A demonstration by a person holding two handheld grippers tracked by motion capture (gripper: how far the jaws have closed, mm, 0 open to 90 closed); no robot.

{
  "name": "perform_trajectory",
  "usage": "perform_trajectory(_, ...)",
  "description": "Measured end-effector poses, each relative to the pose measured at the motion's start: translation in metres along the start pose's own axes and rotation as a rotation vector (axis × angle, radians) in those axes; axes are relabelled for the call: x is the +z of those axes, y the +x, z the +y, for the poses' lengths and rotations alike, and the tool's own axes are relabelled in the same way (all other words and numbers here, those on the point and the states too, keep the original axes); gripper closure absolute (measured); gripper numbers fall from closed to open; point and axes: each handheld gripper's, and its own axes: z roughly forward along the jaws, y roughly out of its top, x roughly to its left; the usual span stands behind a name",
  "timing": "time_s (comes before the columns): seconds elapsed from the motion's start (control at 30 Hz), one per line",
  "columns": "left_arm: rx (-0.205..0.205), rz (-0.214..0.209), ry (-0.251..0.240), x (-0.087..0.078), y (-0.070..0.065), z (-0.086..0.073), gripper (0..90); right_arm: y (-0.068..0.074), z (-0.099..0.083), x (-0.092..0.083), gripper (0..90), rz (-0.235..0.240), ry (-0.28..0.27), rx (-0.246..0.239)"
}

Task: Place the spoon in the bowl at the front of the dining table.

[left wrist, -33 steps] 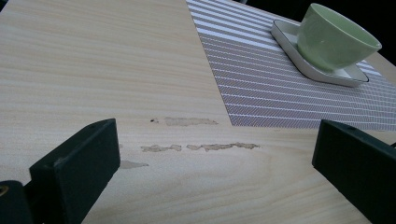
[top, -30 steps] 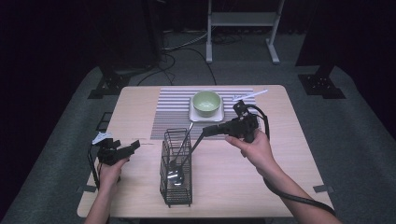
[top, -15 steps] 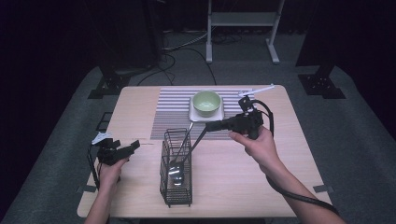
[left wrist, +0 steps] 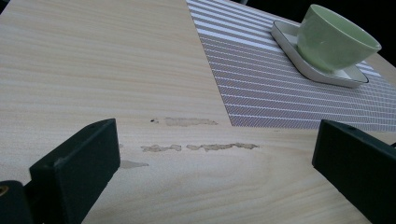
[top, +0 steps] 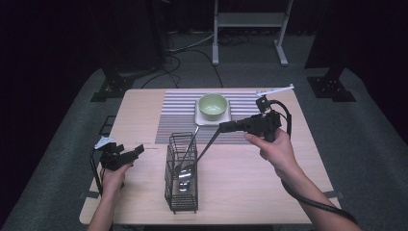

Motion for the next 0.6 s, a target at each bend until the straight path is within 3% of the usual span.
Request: perform_trajectory(0.6,0.005,0.001,0.000,0.000,-0.001,0.000,0.0,-0.001,-0.006,-0.038,89.2,-0.046,-0.046,0.014)
